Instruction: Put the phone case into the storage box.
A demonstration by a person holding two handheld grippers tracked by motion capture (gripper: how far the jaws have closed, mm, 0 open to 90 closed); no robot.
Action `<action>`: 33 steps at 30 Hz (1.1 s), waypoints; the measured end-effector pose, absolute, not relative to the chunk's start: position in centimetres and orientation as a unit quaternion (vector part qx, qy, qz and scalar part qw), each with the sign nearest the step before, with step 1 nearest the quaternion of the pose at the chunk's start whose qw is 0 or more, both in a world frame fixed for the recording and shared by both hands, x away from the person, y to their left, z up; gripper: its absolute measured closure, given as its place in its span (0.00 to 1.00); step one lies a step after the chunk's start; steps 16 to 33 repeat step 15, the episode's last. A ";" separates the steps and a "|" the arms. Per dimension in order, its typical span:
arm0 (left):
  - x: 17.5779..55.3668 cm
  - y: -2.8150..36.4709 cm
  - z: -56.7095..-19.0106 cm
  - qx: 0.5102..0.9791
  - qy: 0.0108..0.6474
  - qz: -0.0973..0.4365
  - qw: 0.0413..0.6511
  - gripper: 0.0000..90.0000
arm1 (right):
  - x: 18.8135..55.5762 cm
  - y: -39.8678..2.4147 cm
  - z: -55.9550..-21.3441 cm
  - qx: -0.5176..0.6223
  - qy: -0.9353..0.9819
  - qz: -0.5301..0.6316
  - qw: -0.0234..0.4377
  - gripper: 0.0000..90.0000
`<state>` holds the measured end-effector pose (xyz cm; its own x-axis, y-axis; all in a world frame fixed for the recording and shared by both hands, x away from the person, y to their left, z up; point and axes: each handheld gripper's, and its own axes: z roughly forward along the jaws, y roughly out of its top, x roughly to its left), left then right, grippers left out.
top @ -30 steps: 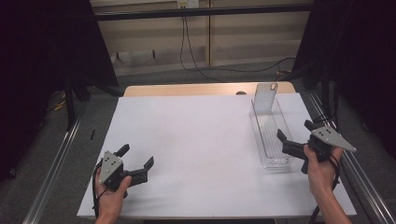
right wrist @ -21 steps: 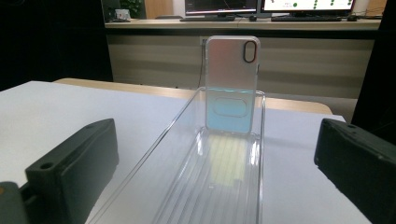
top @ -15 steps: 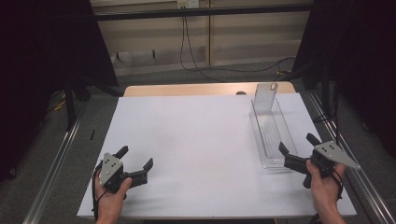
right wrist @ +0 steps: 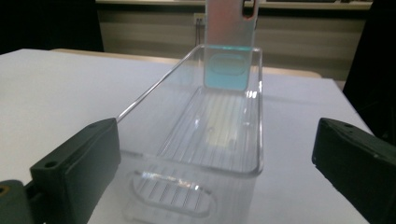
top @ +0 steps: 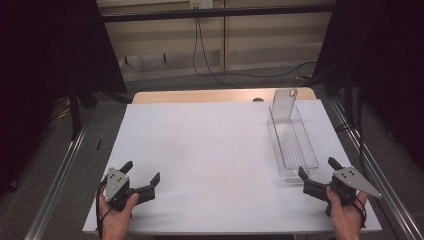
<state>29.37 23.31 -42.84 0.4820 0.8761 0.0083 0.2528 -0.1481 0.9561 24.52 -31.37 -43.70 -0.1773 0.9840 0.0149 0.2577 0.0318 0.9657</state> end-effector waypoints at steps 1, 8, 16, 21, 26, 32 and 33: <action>29.3 23.4 -42.9 0.694 0.404 0.311 0.509 0.03 | 24.5 -31.4 -43.8 0.514 0.607 0.469 0.384 0.01; 29.0 23.4 -43.0 0.698 0.405 0.310 0.502 0.03 | 24.5 -31.6 -44.4 0.521 0.605 0.465 0.382 0.01; 29.2 23.3 -43.1 0.697 0.409 0.302 0.505 0.03 | 24.5 -31.6 -44.5 0.521 0.602 0.474 0.377 0.00; 29.2 23.3 -43.1 0.697 0.409 0.302 0.505 0.03 | 24.5 -31.6 -44.5 0.521 0.602 0.474 0.377 0.00; 29.2 23.3 -43.1 0.697 0.409 0.302 0.505 0.03 | 24.5 -31.6 -44.5 0.521 0.602 0.474 0.377 0.00; 29.2 23.3 -43.1 0.697 0.409 0.302 0.505 0.03 | 24.5 -31.6 -44.5 0.521 0.602 0.474 0.377 0.00; 29.2 23.3 -43.1 0.697 0.409 0.302 0.505 0.03 | 24.5 -31.6 -44.5 0.521 0.602 0.474 0.377 0.00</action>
